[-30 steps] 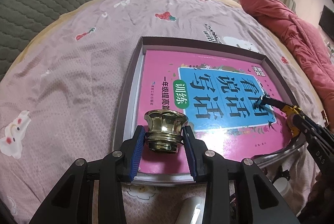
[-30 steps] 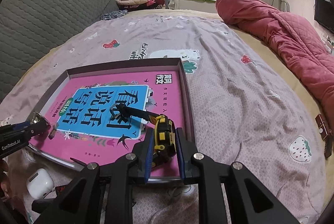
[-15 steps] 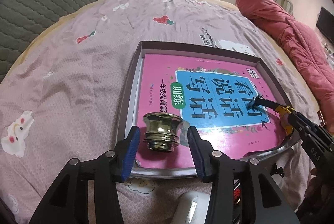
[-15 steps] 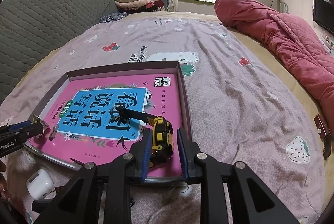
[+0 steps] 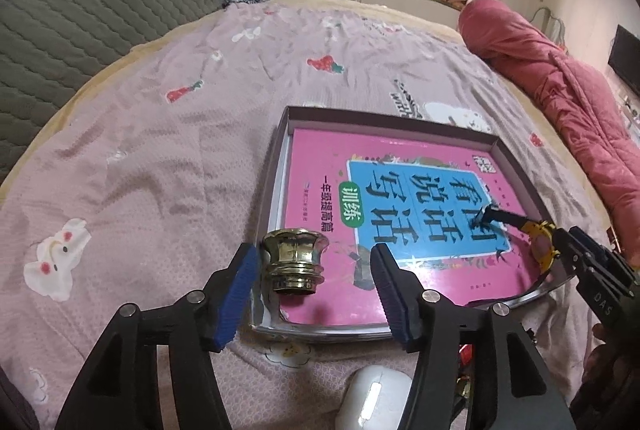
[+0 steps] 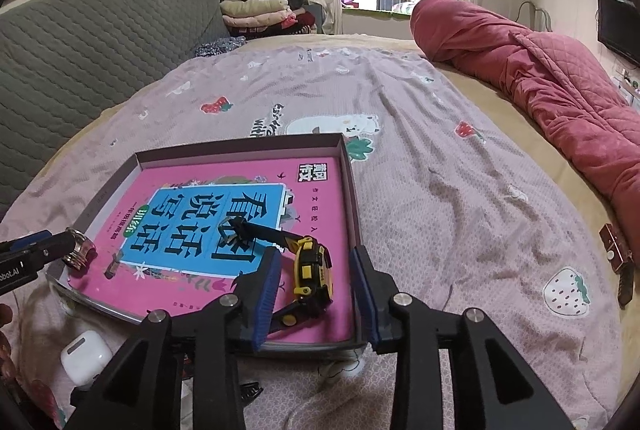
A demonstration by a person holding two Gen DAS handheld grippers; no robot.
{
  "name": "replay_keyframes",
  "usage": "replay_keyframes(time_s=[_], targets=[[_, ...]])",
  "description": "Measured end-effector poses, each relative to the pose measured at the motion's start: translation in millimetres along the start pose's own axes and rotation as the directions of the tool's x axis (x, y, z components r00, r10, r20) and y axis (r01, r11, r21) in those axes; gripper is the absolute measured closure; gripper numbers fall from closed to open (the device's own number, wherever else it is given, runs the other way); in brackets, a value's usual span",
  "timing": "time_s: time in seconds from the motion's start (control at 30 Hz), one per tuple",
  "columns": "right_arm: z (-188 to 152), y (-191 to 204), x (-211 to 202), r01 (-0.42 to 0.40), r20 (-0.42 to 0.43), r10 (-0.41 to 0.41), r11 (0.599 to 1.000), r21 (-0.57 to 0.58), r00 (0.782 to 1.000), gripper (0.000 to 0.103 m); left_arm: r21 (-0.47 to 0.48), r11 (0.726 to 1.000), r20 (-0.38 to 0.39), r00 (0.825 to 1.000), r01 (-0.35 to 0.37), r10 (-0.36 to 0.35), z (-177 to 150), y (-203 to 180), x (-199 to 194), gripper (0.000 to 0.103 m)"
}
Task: Organize rigid objects
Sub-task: 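Lower both items into the box and open both tools, then withdraw both tools from the box toward the remaining items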
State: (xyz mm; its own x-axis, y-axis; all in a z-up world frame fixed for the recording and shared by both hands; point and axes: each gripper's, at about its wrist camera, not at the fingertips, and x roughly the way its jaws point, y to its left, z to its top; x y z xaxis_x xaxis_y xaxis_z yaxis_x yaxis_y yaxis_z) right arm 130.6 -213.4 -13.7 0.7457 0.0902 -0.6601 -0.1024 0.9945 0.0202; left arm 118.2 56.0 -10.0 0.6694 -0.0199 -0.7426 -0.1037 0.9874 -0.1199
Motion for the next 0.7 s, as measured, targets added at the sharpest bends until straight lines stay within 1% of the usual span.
replay_keyframes(time_s=[0.47,0.6,0.7], targets=[[-4.6,5.1,-20.9,-0.023,0.011,0.023,1.0,-0.018,1.0,0.065,0.028,1.0,0.016,1.0,-0.011,0.011,-8.9,-3.8,-28.1,0.04],[-7.9,9.0,-32.0,-0.039,0.01,0.04,0.999,-0.024,0.999,0.057,0.034,0.999,0.02,1.0,-0.014,0.013,-14.0,-4.8,-38.4,0.038],[-10.9,12.0,-39.7,-0.05,0.006,0.05,0.998,-0.027,0.999,0.056,0.042,0.999,0.017,1.0,-0.009,0.008,-18.1,-7.3,-45.2,0.036]])
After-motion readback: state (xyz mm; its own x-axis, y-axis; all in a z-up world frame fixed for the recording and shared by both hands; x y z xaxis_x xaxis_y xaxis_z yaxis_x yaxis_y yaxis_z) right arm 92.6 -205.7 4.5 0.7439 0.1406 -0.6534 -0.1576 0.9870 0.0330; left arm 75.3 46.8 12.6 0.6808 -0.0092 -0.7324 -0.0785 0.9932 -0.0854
